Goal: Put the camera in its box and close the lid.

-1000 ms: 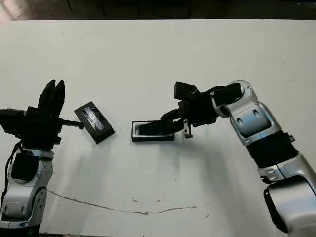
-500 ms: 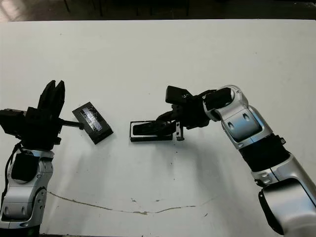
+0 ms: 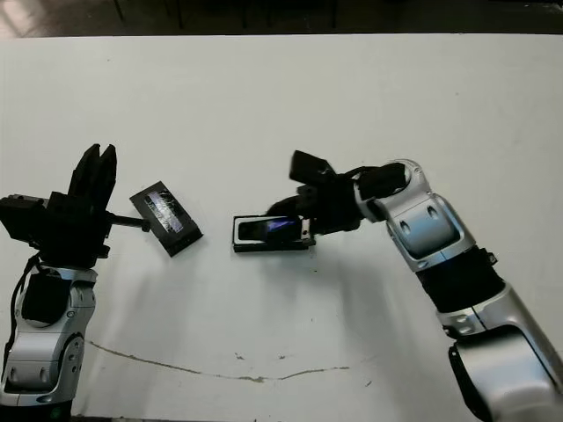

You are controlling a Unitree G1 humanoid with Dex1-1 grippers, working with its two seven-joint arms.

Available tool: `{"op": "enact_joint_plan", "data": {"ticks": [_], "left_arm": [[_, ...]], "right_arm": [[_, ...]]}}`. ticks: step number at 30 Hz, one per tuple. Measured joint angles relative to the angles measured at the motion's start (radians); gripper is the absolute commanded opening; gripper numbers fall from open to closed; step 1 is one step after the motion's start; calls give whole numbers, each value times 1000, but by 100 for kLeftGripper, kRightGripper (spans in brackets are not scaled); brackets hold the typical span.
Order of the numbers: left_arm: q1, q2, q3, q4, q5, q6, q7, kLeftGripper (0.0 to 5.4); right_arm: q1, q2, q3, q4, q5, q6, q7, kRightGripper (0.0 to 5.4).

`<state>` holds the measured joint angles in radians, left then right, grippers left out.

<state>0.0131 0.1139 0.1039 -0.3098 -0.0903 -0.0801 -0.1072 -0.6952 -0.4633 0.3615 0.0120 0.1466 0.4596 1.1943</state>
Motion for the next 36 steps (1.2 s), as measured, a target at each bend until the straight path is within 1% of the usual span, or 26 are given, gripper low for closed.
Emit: {"op": "enact_joint_plan", "data": {"ticks": [6, 10, 13, 14, 16, 19, 21, 22, 24, 27, 29, 32, 34, 36], "left_arm": [[-2, 0, 0, 7, -1, -4, -2, 0], [-2, 0, 0, 8, -1, -5, -3, 0], [-2, 0, -1, 8, 2, -6, -3, 0], [-2, 0, -1, 8, 2, -6, -3, 0], [-3, 1, 0, 8, 5, -6, -3, 0], [-3, 1, 0, 7, 3, -6, -3, 0], [-3, 1, 0, 8, 1, -6, -4, 0], [-3, 1, 0, 9, 0, -6, -4, 0], [-3, 1, 0, 9, 0, -7, -4, 0], [-2, 1, 0, 9, 0, -8, -4, 0], [-1, 1, 0, 9, 0, -8, -4, 0], [0, 1, 0, 9, -1, -8, -4, 0], [1, 1, 0, 9, -1, -8, -4, 0], [1, 1, 0, 9, -1, -9, -4, 0]], "right_arm": [[-3, -12, -76, -6, 35, -15, -16, 366], [-3, -11, -124, -30, 58, -44, -37, 455], [1, -10, -176, -60, 94, -56, -69, 525], [6, -8, -199, -76, 109, -55, -92, 539], [23, -1, -245, -113, 142, -43, -154, 539], [83, 43, -320, -185, 199, 15, -288, 539], [134, 74, -343, -237, 197, 19, -385, 518], [160, 84, -345, -263, 177, 8, -439, 502], [216, 104, -336, -307, 96, -63, -543, 458], [282, 96, -292, -345, -52, -201, -633, 390], [328, 87, -253, -360, -145, -309, -672, 347], [381, 69, -207, -358, -242, -449, -701, 279], [399, 61, -178, -355, -286, -491, -704, 233], [404, 50, -156, -354, -331, -505, -702, 188]]}}
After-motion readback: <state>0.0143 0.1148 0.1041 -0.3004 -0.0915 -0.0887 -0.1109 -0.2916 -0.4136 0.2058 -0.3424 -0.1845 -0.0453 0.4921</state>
